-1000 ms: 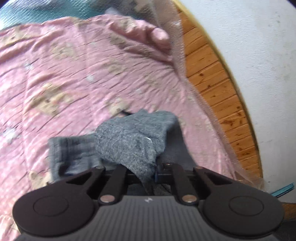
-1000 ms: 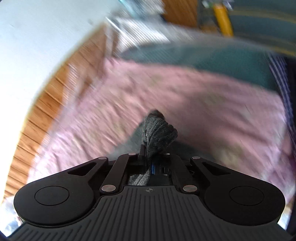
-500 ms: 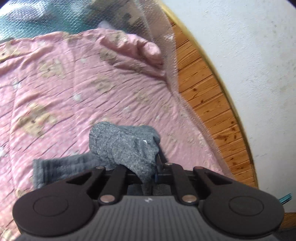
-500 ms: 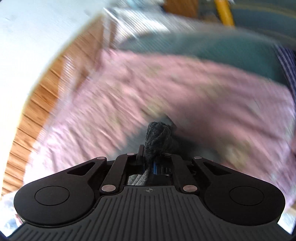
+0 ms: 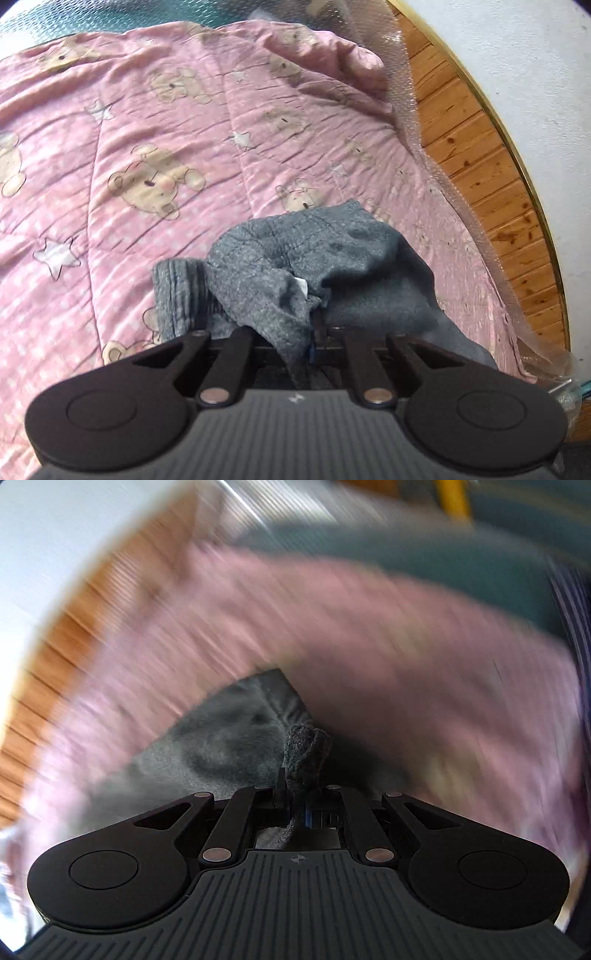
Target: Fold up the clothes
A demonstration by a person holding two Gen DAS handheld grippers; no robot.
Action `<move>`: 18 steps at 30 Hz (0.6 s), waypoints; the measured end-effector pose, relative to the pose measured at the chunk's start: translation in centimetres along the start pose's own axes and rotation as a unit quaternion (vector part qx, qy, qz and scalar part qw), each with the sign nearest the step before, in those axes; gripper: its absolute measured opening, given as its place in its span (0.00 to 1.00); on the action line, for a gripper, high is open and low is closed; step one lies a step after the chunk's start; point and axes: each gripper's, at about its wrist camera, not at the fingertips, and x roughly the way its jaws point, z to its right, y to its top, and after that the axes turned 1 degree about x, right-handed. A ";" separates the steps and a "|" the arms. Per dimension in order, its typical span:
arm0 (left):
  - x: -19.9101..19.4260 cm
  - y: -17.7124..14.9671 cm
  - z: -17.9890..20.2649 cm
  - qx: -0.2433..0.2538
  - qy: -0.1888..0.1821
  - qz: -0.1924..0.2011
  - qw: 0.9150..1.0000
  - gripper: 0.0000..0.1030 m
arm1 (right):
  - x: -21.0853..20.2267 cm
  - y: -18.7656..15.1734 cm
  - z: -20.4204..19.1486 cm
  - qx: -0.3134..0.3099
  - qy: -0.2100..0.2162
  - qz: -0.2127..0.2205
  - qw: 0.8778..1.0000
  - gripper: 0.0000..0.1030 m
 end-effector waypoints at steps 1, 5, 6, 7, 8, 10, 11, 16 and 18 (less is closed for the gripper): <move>-0.1 -0.1 0.3 0.000 0.002 0.007 1.000 0.08 | 0.1 -0.3 0.1 0.004 0.000 0.001 1.000 0.04; -1.5 0.4 1.1 0.022 0.004 0.015 1.000 0.09 | 0.2 -1.1 0.3 0.012 0.003 0.005 1.000 0.04; -1.5 0.4 1.0 0.024 0.008 0.006 1.000 0.09 | -0.1 -0.9 0.2 0.005 0.006 0.007 1.000 0.04; -1.5 0.3 0.8 0.025 0.011 -0.003 1.000 0.09 | -0.3 -0.8 0.0 -0.002 0.005 0.008 1.000 0.04; -1.5 0.3 0.6 0.026 0.015 -0.012 0.999 0.09 | -0.4 -0.7 -0.1 -0.007 0.000 0.008 1.000 0.04; -0.8 -0.4 -0.6 0.021 0.019 -0.043 0.999 0.10 | -0.2 -0.6 0.0 -0.010 -0.014 0.012 1.000 0.04; -0.7 -0.8 -1.1 0.012 0.013 -0.046 0.999 0.12 | -0.1 -0.5 0.1 -0.011 -0.018 0.015 1.000 0.04; -0.7 -1.9 -1.9 0.010 0.013 -0.052 0.999 0.17 | -1.3 1.0 -0.6 -0.021 -0.007 0.054 0.998 0.04; -0.5 -2.2 -2.4 0.005 0.011 -0.052 0.999 0.17 | -1.1 1.3 -0.9 -0.030 -0.011 0.056 0.998 0.04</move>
